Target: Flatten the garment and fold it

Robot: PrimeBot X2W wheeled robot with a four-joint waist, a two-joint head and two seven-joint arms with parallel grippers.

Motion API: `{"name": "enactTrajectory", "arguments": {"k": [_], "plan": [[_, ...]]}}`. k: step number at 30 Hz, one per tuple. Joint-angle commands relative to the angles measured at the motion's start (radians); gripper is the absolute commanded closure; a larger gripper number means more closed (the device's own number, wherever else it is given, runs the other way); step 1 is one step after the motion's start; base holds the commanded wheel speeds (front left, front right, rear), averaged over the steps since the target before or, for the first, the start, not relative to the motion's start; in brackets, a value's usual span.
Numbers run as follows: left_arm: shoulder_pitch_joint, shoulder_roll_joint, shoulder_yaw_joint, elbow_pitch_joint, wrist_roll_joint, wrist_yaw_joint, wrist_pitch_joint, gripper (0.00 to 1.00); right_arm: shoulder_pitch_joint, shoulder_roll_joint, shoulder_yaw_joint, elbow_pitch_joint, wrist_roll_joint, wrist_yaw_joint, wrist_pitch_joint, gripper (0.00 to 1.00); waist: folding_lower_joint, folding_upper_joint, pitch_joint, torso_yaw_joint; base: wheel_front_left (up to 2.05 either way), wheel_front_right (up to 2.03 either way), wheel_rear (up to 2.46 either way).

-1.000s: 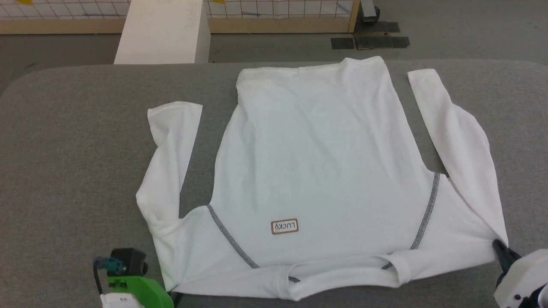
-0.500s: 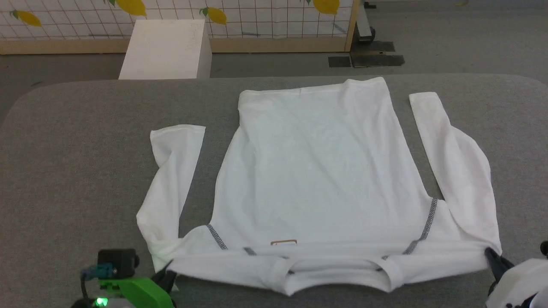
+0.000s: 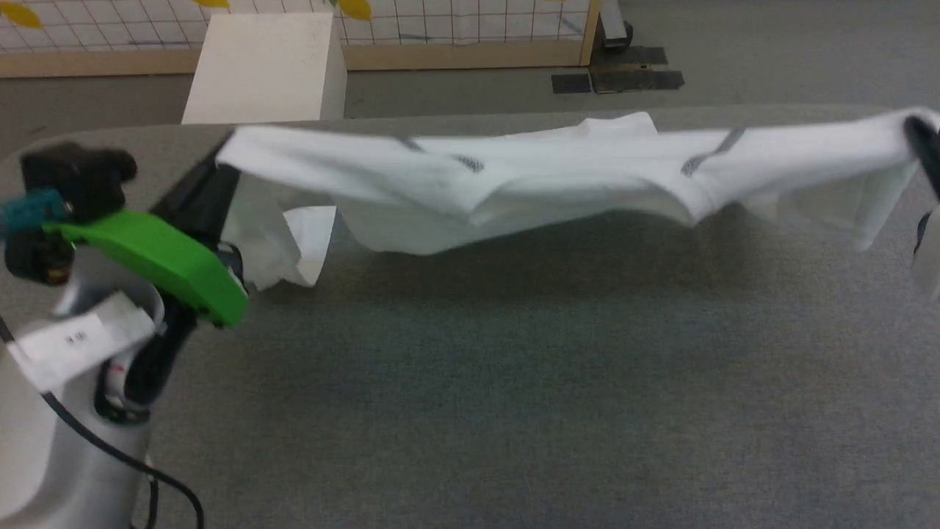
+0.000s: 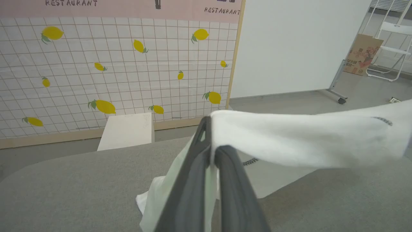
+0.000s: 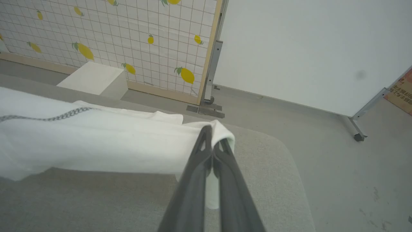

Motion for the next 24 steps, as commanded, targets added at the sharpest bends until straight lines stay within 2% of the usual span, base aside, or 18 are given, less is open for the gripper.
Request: {"name": "enactTrajectory", "arguments": {"k": [1,4,8,11,15,20,24], "plan": [[-0.069,0.016,0.014,0.008,-0.009,-0.002,0.014,1.0,-0.068,-0.028,0.02,0.017,0.004,-0.002,0.012,1.0,0.0001,0.0,0.057,-0.014,0.0,0.0,0.0],[-0.245,0.012,0.039,0.057,-0.042,0.013,0.065,1.0,-0.265,-0.087,0.08,0.097,0.004,-0.002,0.027,1.0,0.0001,0.0,0.133,-0.021,0.0,0.0,0.0],[-0.478,0.03,0.038,0.135,-0.006,0.037,0.109,1.0,-0.531,-0.107,0.152,0.238,-0.019,-0.002,0.005,1.0,0.0001,0.0,0.254,-0.031,0.0,0.0,0.0],[-0.637,0.039,0.03,0.197,0.045,0.058,0.11,1.0,-0.708,-0.089,0.179,0.34,-0.046,-0.002,-0.026,1.0,0.0001,0.0,0.341,-0.038,0.0,0.0,0.0],[-0.845,0.035,0.041,0.289,0.117,0.111,0.053,1.0,-0.927,-0.044,0.18,0.473,-0.113,-0.002,-0.101,1.0,0.0001,0.0,0.453,-0.049,0.0,0.0,0.0],[-1.033,0.022,0.066,0.372,0.178,0.172,-0.062,1.0,-1.121,0.023,0.115,0.594,-0.21,-0.002,-0.23,1.0,0.0001,0.0,0.542,-0.064,0.0,0.0,0.0],[-1.135,0.019,0.076,0.42,0.21,0.195,-0.148,1.0,-1.229,0.057,0.063,0.656,-0.292,-0.002,-0.342,1.0,0.0001,0.0,0.582,-0.069,0.0,0.0,0.0]]}}
